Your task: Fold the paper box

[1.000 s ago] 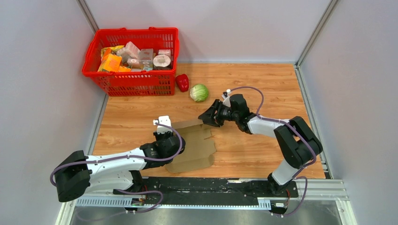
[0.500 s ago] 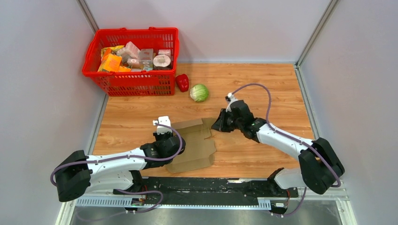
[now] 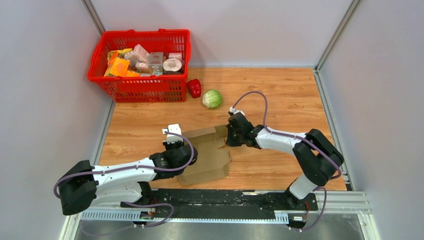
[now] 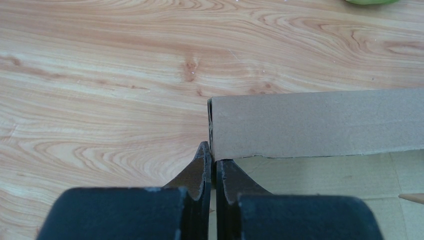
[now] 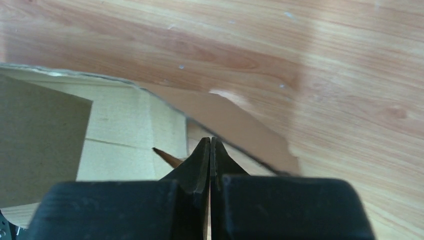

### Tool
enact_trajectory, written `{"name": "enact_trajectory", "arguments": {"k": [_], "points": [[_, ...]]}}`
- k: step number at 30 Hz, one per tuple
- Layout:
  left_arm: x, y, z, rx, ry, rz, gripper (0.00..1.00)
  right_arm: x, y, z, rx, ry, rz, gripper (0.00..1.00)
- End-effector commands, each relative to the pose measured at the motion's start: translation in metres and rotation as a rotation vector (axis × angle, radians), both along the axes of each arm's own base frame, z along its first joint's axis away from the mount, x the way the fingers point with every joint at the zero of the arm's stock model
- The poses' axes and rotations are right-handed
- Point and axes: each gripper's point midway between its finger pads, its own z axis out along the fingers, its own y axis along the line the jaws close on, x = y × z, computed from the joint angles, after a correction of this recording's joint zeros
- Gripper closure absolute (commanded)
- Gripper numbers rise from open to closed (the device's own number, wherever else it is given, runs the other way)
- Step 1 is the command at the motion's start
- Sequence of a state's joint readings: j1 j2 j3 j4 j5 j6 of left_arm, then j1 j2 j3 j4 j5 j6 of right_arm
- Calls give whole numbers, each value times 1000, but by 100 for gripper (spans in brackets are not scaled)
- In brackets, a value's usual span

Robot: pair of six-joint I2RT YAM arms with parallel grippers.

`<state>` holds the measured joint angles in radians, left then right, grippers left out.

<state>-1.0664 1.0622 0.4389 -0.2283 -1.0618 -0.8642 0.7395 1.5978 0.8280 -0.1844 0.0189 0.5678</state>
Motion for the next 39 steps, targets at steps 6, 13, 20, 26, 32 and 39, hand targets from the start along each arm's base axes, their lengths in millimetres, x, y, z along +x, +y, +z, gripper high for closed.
{"name": "enact_trajectory", "arguments": {"k": [6, 13, 20, 26, 32, 39], "points": [[1, -5, 5, -39, -9, 6, 100, 5, 46, 38, 152, -87, 57, 100], [1, -5, 3, -47, -7, 7, 100, -2, 57, 34, 196, -53, 69, 100], [0, -7, 0, -53, 1, 4, 100, -4, 67, 22, 224, -27, 78, 100], [0, -7, -1, -51, 3, 2, 100, -11, 69, -4, 215, 38, 82, 100], [0, -5, -2, -46, 2, 2, 100, -16, 56, -6, 176, 56, 76, 100], [-1, 9, 5, 6, -36, 15, 100, -21, 16, 42, 4, -31, 181, 69]]}}
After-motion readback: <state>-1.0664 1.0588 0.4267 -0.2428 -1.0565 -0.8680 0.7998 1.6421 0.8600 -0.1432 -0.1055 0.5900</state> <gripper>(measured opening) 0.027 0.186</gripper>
